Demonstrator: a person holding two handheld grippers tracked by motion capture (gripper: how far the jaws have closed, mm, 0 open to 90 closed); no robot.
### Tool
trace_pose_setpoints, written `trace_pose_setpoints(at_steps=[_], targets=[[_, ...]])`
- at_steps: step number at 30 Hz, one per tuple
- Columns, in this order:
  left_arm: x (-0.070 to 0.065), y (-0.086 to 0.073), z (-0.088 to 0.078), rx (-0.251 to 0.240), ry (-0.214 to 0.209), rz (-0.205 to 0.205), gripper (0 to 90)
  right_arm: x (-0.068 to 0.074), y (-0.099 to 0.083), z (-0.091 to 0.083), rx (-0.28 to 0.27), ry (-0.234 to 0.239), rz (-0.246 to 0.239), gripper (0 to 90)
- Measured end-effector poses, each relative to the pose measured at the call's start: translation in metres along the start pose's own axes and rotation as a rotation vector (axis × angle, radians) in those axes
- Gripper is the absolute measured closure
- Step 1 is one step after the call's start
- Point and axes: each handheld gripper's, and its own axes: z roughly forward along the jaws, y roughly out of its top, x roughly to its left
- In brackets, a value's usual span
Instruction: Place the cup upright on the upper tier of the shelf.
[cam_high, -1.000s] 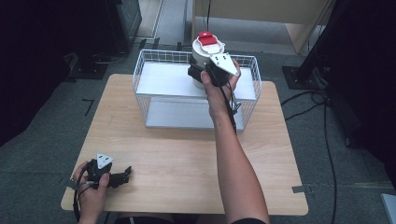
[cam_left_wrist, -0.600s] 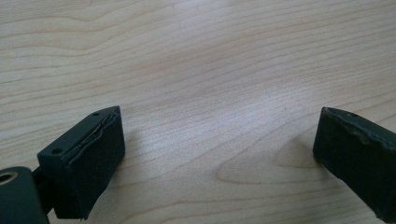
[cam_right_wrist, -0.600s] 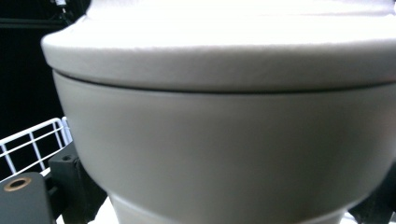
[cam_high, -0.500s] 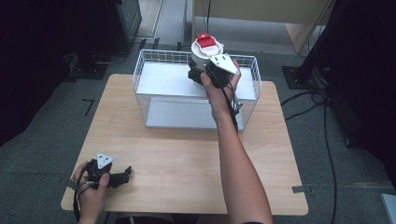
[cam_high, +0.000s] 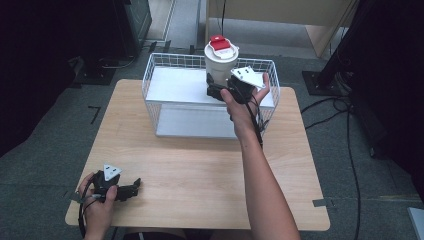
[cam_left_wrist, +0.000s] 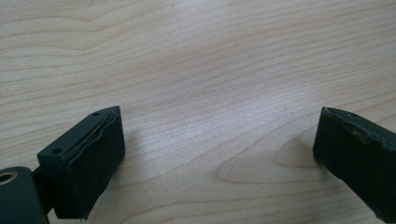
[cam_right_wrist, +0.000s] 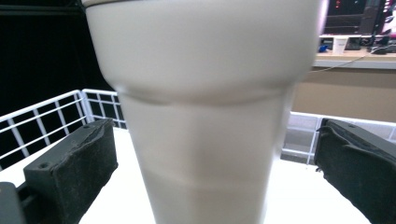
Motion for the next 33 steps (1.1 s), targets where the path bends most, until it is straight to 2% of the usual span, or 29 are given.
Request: trace_pose_setpoints(at_steps=[4, 13, 22, 25, 27, 28, 32, 33], targets=[[0.0, 0.0, 0.0, 0.001, 0.0, 0.0, 2.7, -0.002, -0.004, -0.007, 0.0, 0.008, -0.004, 0.0], [0.0, 0.0, 0.0, 0.0, 0.001, 0.002, 2.7, -0.013, -0.027, -0.04, 0.004, 0.027, -0.005, 0.0], [0.0, 0.0, 0.0, -0.001, 0.001, 0.001, 2.7, -0.026, -0.041, -0.069, -0.01, 0.013, -0.007, 0.0], [0.0, 0.0, 0.0, -0.001, 0.001, 0.001, 2.7, -0.033, -0.051, -0.085, 0.002, 0.013, -0.026, 0.0], [0.0, 0.0, 0.0, -0.001, 0.001, 0.001, 2.7, -0.034, -0.053, -0.087, 0.005, 0.009, -0.028, 0.0], [0.0, 0.0, 0.0, -0.001, 0.001, 0.0, 2.7, -0.039, -0.058, -0.096, 0.01, 0.007, -0.029, 0.0], [0.0, 0.0, 0.0, -0.001, 0.001, 0.001, 2.7, -0.046, -0.067, -0.107, 0.019, -0.002, -0.022, 0.0], [0.0, 0.0, 0.0, -0.001, 0.001, 0.0, 2.7, -0.05, -0.075, -0.114, 0.031, -0.011, -0.023, 0.0]])
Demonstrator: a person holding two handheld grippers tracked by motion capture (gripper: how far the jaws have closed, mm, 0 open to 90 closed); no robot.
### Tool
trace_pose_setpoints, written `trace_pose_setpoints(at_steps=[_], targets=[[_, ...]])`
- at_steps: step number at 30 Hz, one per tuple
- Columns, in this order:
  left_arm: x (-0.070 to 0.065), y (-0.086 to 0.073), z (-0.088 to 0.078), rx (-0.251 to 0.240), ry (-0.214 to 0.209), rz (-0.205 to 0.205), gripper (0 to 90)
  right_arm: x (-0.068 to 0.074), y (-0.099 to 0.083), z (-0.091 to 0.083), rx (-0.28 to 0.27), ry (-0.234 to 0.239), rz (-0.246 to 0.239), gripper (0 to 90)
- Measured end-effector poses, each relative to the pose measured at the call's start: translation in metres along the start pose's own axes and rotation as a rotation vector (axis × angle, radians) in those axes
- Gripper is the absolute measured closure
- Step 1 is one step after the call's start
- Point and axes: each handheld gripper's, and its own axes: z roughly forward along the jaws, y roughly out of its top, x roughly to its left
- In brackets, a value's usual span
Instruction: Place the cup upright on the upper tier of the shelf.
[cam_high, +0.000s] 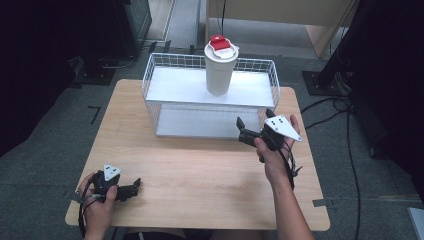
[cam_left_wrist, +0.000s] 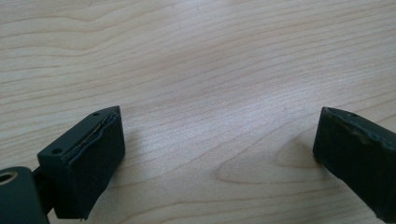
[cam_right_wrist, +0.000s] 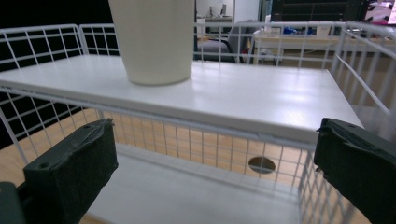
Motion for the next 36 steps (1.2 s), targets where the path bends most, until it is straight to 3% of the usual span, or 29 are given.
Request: trace_pose_setpoints(at_steps=[11, 19, 29, 36], targets=[[0.0, 0.0, 0.0, 0.001, -0.001, 0.0, 2.7, -0.024, -0.03, -0.028, 0.027, -0.052, 0.017, 0.0], [0.0, 0.0, 0.0, 0.001, -0.001, -0.001, 2.7, -0.042, -0.061, -0.053, 0.082, -0.106, 0.024, 0.0], [0.0, 0.0, 0.0, 0.001, -0.001, 0.0, 2.7, -0.07, -0.095, -0.087, 0.141, -0.204, 0.048, 0.0], [0.0, 0.0, 0.0, 0.001, -0.001, 0.0, 2.7, -0.085, -0.113, -0.106, 0.192, -0.255, 0.039, 0.0]])
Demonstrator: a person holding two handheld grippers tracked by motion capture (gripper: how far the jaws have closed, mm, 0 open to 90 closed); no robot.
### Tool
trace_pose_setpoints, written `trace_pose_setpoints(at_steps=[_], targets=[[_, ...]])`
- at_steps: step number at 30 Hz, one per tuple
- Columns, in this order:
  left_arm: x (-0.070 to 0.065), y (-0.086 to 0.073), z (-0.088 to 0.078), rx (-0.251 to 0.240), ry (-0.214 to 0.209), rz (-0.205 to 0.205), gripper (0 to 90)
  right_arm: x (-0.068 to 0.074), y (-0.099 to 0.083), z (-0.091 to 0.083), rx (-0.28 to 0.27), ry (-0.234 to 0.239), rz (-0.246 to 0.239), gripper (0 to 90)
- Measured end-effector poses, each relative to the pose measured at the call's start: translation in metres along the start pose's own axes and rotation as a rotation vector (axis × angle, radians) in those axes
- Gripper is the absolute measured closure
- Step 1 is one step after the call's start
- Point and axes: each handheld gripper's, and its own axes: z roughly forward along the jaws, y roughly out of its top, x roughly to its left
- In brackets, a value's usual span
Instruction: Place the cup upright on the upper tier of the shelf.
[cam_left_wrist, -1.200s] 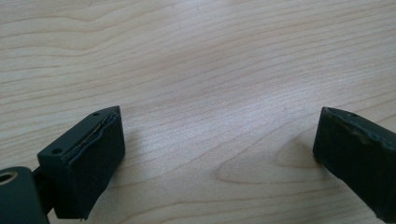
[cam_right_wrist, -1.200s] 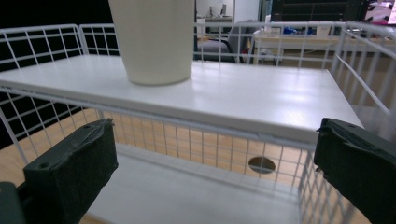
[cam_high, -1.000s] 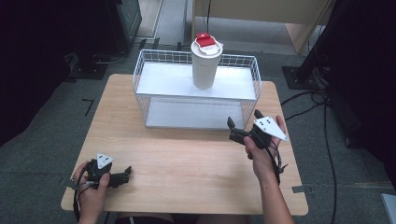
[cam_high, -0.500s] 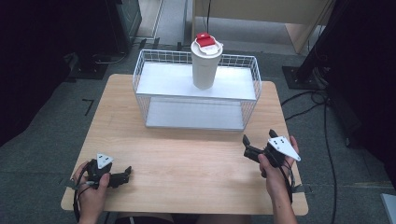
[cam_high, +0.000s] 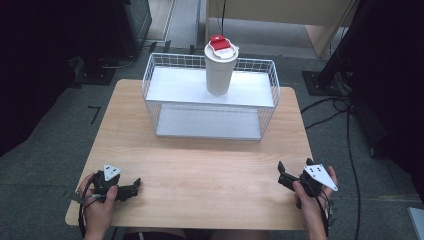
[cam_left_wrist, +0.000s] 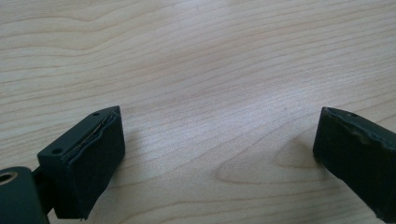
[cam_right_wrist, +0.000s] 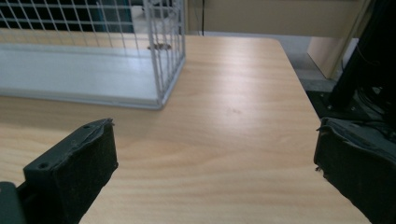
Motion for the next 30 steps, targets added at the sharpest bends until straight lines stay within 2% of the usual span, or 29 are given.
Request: trace_pose_setpoints(at_steps=[3, 7, 13, 15, 16, 17, 18, 20, 23, 24, 25, 27, 28, 29, 30], targets=[[0.0, 0.0, 0.0, 0.0, 0.0, 0.0, 2.7, -0.005, -0.005, -0.003, 0.014, -0.018, -0.009, 0.0], [0.0, 0.0, 0.0, 0.0, 0.0, 0.0, 2.7, -0.019, -0.014, -0.01, 0.035, -0.047, -0.004, 0.0], [0.0, 0.0, 0.0, 0.0, 0.0, 0.0, 2.7, -0.025, -0.023, -0.017, 0.069, -0.06, -0.008, 0.0], [0.0, 0.0, 0.0, 0.0, 0.0, 0.0, 2.7, -0.027, -0.027, -0.018, 0.088, -0.064, -0.022, 0.0], [0.0, 0.0, 0.0, 0.0, 0.0, 0.0, 2.7, -0.029, -0.033, -0.02, 0.116, -0.071, -0.042, 0.0], [0.0, 0.0, 0.0, 0.0, 0.0, 0.0, 2.7, -0.029, -0.033, -0.02, 0.116, -0.071, -0.042, 0.0], [0.0, 0.0, 0.0, 0.0, 0.0, 0.0, 2.7, -0.032, -0.035, -0.023, 0.145, -0.061, -0.043, 0.0], [0.0, 0.0, 0.0, 0.0, 0.0, 0.0, 2.7, -0.037, -0.037, -0.027, 0.149, -0.055, -0.042, 0.0], [0.0, 0.0, 0.0, 0.0, 0.0, 0.0, 2.7, -0.042, -0.038, -0.03, 0.181, -0.044, -0.015, 0.0], [0.0, 0.0, 0.0, 0.0, 0.0, 0.0, 2.7, -0.048, -0.039, -0.032, 0.229, -0.013, 0.003, 0.0], [0.0, 0.0, 0.0, 0.0, 0.0, 0.0, 2.7, -0.049, -0.04, -0.033, 0.253, -0.002, 0.008, 0.6], [0.0, 0.0, 0.0, 0.0, 0.0, 0.0, 2.7, -0.051, -0.041, -0.033, 0.293, 0.045, -0.012, 8.0], [0.0, 0.0, 0.0, 0.0, 0.0, 0.001, 2.7, -0.051, -0.042, -0.032, 0.345, 0.069, -0.015, 12.7], [0.0, 0.0, 0.0, 0.0, 0.001, 0.0, 2.7, -0.05, -0.043, -0.031, 0.377, 0.066, -0.015, 12.6], [0.0, 0.0, 0.0, 0.0, 0.001, 0.0, 2.7, -0.05, -0.043, -0.031, 0.377, 0.066, -0.015, 12.6]])
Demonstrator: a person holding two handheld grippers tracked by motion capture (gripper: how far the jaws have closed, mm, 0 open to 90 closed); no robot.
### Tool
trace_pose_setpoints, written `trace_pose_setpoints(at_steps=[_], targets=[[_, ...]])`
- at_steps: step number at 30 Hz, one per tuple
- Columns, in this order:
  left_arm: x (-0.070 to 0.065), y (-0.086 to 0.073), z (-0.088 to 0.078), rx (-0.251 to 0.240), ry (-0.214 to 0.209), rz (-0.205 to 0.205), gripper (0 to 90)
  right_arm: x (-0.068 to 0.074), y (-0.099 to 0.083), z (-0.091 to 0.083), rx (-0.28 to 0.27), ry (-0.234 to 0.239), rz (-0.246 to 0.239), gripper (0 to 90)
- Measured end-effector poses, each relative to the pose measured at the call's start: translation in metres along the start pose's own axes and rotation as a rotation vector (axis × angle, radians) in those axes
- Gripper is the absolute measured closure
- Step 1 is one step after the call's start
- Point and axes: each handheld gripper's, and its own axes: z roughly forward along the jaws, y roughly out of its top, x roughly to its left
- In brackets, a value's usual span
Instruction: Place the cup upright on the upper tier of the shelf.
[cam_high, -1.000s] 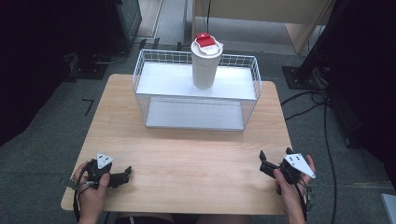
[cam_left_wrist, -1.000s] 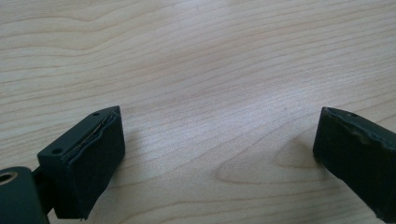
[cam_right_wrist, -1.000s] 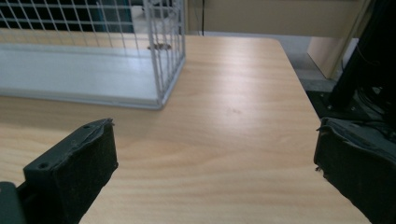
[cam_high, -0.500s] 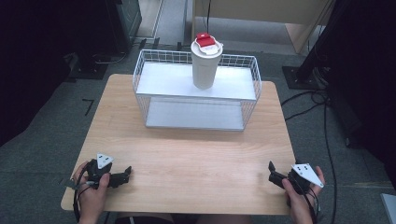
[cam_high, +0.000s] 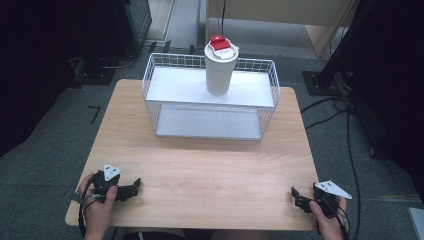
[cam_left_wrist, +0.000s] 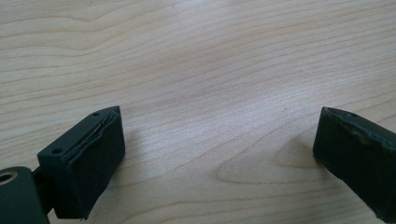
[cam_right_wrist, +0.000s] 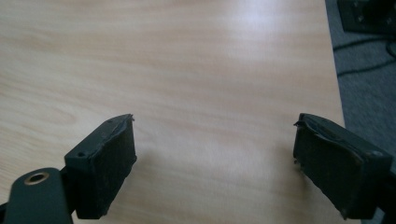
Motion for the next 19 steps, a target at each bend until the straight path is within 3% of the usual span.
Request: trace_pose_setpoints(at_steps=[1, 5, 8, 19], targets=[[0.0, -0.0001, 0.0, 0.0, 0.0, 0.0, 2.7, 0.0017, -0.0029, 0.0008, 0.005, -0.033, -0.022, 11.3], [0.0, -0.0001, 0.0, 0.0, 0.0, 0.0, 2.7, 0.0023, -0.0084, -0.0014, -0.02, -0.035, -0.019, 9.4], [0.0001, -0.0001, 0.0, 0.0, 0.0, 0.0, 2.7, 0.0031, -0.0078, 0.0002, -0.006, -0.033, -0.024, 0.6], [0.0, -0.0002, -0.0001, -0.001, -0.001, -0.003, 2.8, 0.0048, -0.0019, 0.004, 0.035, -0.039, -0.02, 0.0]])
